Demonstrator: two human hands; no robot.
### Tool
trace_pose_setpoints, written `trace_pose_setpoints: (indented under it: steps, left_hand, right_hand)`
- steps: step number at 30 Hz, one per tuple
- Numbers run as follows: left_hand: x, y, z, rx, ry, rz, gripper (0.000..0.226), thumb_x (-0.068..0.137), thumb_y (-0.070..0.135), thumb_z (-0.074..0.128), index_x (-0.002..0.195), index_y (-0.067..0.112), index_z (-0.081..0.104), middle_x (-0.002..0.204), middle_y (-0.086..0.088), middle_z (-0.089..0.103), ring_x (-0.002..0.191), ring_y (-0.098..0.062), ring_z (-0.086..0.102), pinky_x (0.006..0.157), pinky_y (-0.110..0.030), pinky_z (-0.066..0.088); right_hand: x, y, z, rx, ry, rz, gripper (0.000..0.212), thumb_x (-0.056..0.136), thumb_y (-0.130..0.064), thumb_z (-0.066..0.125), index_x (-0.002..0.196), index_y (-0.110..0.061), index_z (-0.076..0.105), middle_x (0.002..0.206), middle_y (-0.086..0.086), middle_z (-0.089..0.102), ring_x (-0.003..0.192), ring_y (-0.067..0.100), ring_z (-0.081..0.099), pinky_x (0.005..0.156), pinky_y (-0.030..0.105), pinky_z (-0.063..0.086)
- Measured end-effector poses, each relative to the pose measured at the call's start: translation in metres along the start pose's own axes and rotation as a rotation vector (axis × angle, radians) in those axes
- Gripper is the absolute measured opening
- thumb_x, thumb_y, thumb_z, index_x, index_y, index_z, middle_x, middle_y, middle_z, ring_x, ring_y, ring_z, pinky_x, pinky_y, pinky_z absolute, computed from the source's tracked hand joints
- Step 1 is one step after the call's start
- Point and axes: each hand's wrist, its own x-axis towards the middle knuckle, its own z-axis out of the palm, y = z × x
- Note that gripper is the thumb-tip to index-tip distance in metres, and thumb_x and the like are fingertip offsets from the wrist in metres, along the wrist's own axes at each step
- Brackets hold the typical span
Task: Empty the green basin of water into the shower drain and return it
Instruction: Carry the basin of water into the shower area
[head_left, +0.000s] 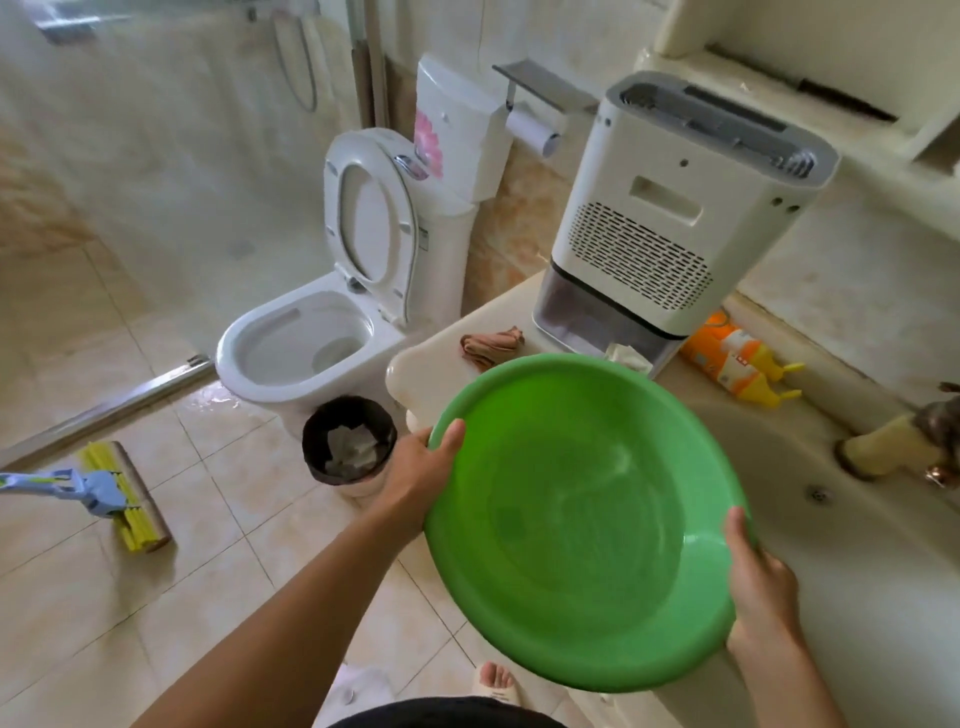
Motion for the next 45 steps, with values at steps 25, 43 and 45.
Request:
trace_pose_setpoints:
  steps: [25, 43, 45]
  left_hand:
    - [-0.017, 0.073, -0.377, -0.353, 0.508, 0.114, 0.016, 0.093, 0.034, 0.064, 0.084, 0.02, 0.066, 0.069, 0.0, 0.074, 0.058, -0.015, 0.073, 0.046, -0.026, 0.055]
    - [0.078, 0.119, -0.512, -0.461, 0.902, 0.061, 0.014, 0.085, 0.03, 0.074, 0.09, 0.017, 0.07, 0.081, -0.009, 0.078, 0.074, -0.028, 0.076, 0.062, -0.041, 0.062]
    - [0.086, 0.129, -0.526, -0.487, 0.927, 0.045, 0.018, 0.085, 0.022, 0.074, 0.098, 0.01, 0.07, 0.089, -0.014, 0.077, 0.077, -0.031, 0.075, 0.07, -0.046, 0.062]
  right_hand:
    - [-0.221, -0.103, 0.355, -0.018, -0.685, -0.085, 0.031, 0.094, -0.035, 0.062, 0.099, -0.006, 0.07, 0.087, 0.011, 0.079, 0.076, 0.028, 0.076, 0.055, 0.037, 0.06]
    - [-0.246, -0.181, 0.644, -0.227, -1.165, -0.155, 0.047, 0.064, -0.029, 0.083, 0.102, -0.006, 0.069, 0.089, 0.009, 0.079, 0.077, 0.028, 0.076, 0.059, 0.033, 0.061]
    - [-0.255, -0.191, 0.673, -0.215, -1.19, -0.138, 0.042, 0.064, -0.02, 0.083, 0.101, -0.006, 0.068, 0.086, 0.009, 0.079, 0.075, 0.029, 0.076, 0.058, 0.034, 0.061]
